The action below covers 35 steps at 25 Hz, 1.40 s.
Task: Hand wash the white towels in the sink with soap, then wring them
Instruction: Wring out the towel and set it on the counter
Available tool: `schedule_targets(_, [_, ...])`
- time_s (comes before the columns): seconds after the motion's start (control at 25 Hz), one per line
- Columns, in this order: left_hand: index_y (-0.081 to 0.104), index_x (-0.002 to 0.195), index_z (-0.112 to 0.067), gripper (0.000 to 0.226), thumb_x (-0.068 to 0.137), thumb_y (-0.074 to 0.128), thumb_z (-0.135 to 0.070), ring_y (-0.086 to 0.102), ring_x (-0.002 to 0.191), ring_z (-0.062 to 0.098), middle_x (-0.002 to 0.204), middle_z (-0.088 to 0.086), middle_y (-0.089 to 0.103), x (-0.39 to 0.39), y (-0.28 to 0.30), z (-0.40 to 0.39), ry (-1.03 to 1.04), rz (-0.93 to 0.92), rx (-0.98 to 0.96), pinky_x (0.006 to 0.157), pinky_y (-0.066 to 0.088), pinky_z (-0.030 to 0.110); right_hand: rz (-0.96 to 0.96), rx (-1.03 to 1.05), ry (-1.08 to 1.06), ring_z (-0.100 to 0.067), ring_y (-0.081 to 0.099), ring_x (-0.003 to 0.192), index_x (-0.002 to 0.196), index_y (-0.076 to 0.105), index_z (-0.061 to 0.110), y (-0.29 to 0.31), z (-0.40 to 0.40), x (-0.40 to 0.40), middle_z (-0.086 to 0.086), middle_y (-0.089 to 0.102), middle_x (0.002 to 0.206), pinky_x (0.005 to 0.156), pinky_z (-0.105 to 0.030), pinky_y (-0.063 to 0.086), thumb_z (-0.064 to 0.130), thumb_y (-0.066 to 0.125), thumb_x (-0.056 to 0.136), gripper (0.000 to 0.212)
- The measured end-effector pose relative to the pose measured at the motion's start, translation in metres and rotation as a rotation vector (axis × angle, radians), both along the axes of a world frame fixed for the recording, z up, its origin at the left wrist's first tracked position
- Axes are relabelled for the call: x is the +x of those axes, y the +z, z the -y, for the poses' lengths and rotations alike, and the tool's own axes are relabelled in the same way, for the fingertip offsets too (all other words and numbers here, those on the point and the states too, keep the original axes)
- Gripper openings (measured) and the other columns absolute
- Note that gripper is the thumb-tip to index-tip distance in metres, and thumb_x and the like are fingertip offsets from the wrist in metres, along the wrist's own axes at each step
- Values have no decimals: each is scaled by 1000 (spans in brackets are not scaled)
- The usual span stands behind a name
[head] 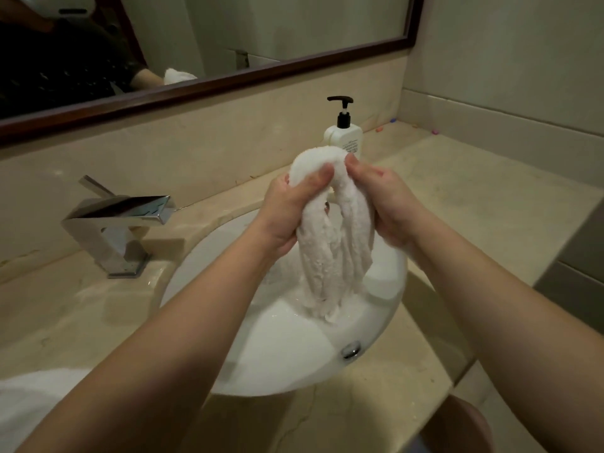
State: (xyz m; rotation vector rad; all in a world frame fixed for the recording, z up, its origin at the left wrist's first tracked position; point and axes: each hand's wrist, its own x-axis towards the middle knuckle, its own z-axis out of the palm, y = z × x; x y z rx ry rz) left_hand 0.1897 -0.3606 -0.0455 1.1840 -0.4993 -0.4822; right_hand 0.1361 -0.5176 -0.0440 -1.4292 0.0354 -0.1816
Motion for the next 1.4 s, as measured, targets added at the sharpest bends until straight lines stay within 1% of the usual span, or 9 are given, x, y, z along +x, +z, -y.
schedule_targets(0.16, [50, 137, 11, 81, 85, 77, -44, 56, 126, 51, 134, 41, 54, -4, -14, 21, -115, -159, -152, 108, 46, 60, -47, -180, -254, -17, 69, 71, 88, 69, 1, -16, 7, -5, -8, 73, 79, 69, -33, 54, 62, 39, 99, 69])
schedule_targets(0.28, [38, 148, 9, 84, 89, 68, -43, 49, 128, 50, 139, 39, 44, -5, -18, 34, -229, -235, -236, 117, 33, 60, -58, -156, -374, -9, 52, 53, 65, 55, 11, -24, 18, 8, 3, 56, 57, 58, -26, 43, 65, 40, 99, 65])
schedule_targets(0.44, [52, 136, 2, 83, 73, 76, -46, 62, 95, 37, 103, 22, 59, 2, -27, 37, -81, -391, -218, 90, 55, 46, -255, 177, 30, -36, 68, 101, 108, 73, 11, -40, -7, 14, -20, 70, 106, 95, -47, 52, 85, 20, 86, 93])
schedule_targets(0.52, [57, 129, 2, 88, 62, 86, -47, 64, 102, 39, 104, 21, 62, 16, -42, 26, 66, -486, -179, 98, 53, 54, -370, 126, 149, -34, 68, 110, 116, 71, 17, -49, -26, 7, -19, 72, 114, 102, -48, 50, 83, 16, 87, 91])
schedule_targets(0.68, [73, 107, -1, 65, 65, 90, -48, 75, 87, 32, 97, 13, 75, 38, -62, 2, 377, -316, 228, 87, 61, 48, -450, 52, 207, -31, 72, 105, 124, 66, 10, -62, -47, 4, -17, 74, 112, 100, -46, 54, 69, 57, 86, 71])
schedule_targets(0.84, [69, 80, -9, 69, 88, 54, -75, 71, 78, 30, 78, 7, 71, 41, -71, -6, 470, -5, 725, 74, 54, 37, -540, 9, 176, -35, 73, 90, 121, 66, 0, -67, -49, 13, -20, 74, 102, 89, -48, 59, 39, 74, 84, 55])
schedule_targets(0.96, [73, 113, -14, 88, 88, 28, -86, 73, 103, 34, 109, 17, 75, 44, -82, -8, 147, -415, 312, 98, 54, 47, -511, 225, 194, -32, 68, 83, 120, 68, 0, -65, -45, 21, -20, 69, 102, 77, -40, 55, 30, 58, 88, 44])
schedule_targets(1.12, [57, 138, -7, 96, 79, 50, -82, 59, 129, 38, 140, 19, 60, 42, -96, -4, -105, -576, -158, 115, 37, 58, -456, 409, 257, -24, 70, 71, 113, 66, 5, -70, -45, 21, -13, 71, 83, 67, -32, 55, 29, 48, 94, 35])
schedule_targets(1.4, [68, 98, -9, 41, 82, 79, -45, 72, 71, 24, 83, 9, 71, 65, -78, -11, 159, -390, 262, 75, 61, 41, -465, 121, 299, -32, 71, 101, 126, 67, 11, -79, -57, 13, -17, 73, 110, 97, -47, 53, 69, 68, 78, 75])
